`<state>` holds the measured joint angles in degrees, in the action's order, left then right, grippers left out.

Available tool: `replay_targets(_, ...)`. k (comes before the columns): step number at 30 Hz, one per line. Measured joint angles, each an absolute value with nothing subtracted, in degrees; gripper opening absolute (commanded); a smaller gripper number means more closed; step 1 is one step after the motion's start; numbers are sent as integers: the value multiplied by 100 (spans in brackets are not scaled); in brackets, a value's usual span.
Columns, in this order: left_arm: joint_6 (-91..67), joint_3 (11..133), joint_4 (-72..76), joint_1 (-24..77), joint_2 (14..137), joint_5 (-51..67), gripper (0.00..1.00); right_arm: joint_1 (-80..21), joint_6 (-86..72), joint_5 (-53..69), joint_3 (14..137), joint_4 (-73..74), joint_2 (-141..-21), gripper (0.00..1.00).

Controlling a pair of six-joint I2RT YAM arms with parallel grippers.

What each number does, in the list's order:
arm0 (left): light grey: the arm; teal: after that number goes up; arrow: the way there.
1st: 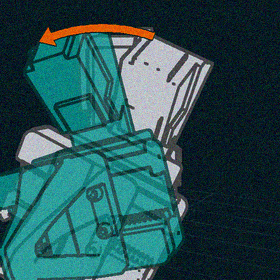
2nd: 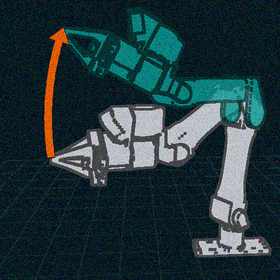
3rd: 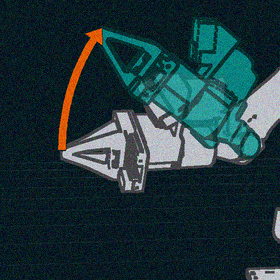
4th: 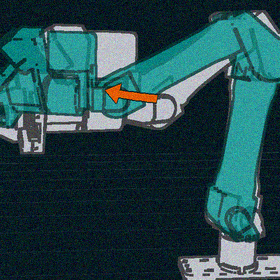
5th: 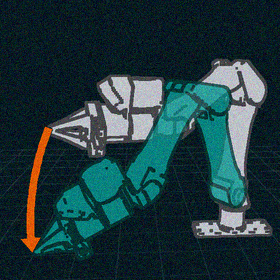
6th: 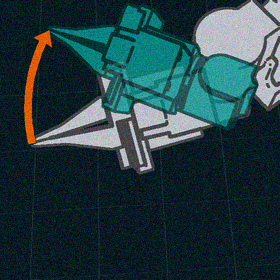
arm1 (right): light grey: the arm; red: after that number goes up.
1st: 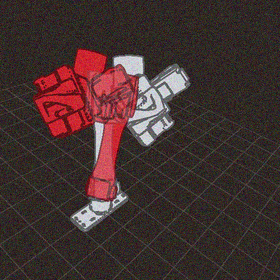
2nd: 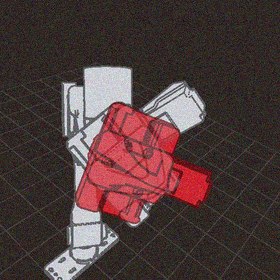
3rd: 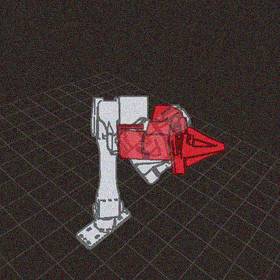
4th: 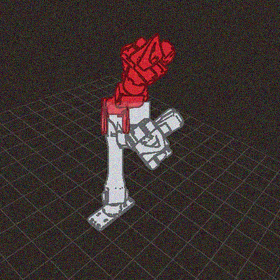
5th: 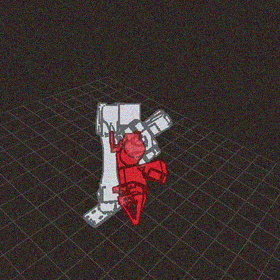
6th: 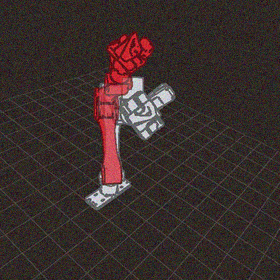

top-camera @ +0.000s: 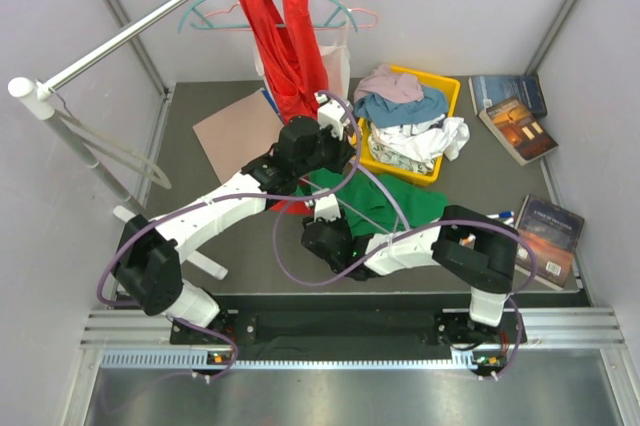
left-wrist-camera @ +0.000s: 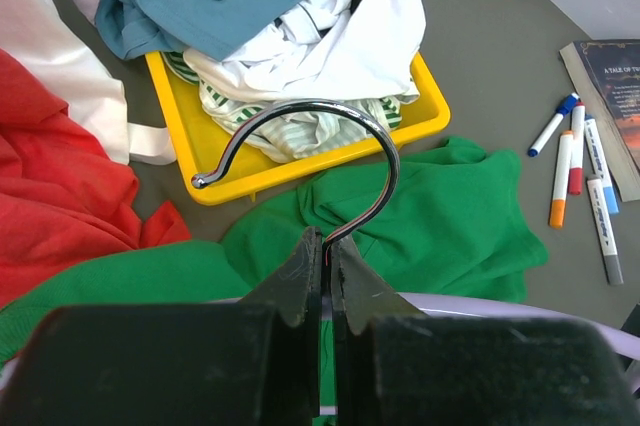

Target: Place the tank top on the hanger

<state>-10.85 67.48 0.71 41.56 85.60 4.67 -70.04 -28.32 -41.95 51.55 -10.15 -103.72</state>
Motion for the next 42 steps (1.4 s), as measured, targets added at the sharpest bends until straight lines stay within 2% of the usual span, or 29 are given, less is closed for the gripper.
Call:
replay_targets(4,-1103,6746,71,4154,8560,513,0,-6882,-2493,-4359,5142,-1496,-10512,39)
replay_targets(7,-1109,6737,71,4154,8558,532,0,-6746,-2217,-4329,5142,-1789,-10545,6)
replay_targets(8,-1105,6737,71,4154,8558,532,0,-6694,-2134,-4303,5142,-1857,-10545,0)
replay_targets(14,-967,6722,32,4136,8532,344,0,-6595,-1717,-3577,4849,-1855,-9972,0)
replay_targets(21,-836,6713,-54,3997,8493,163,0,-6600,-1640,-1946,4665,-755,-7741,0)
replay_targets(25,-847,6713,-58,3929,8458,132,0,-6600,-1667,-1468,4696,110,-6523,2)
replay_targets(29,-904,6713,-47,3896,8447,97,0,-6600,-1782,-1398,4705,884,-5561,5)
replay_targets(34,-913,6694,-30,3876,8447,51,0,-6600,-2112,-1756,4613,1424,-5068,4)
replay_targets(42,-976,6657,-19,3868,8495,14,0,-6600,-2921,-2023,3712,1955,-4265,6)
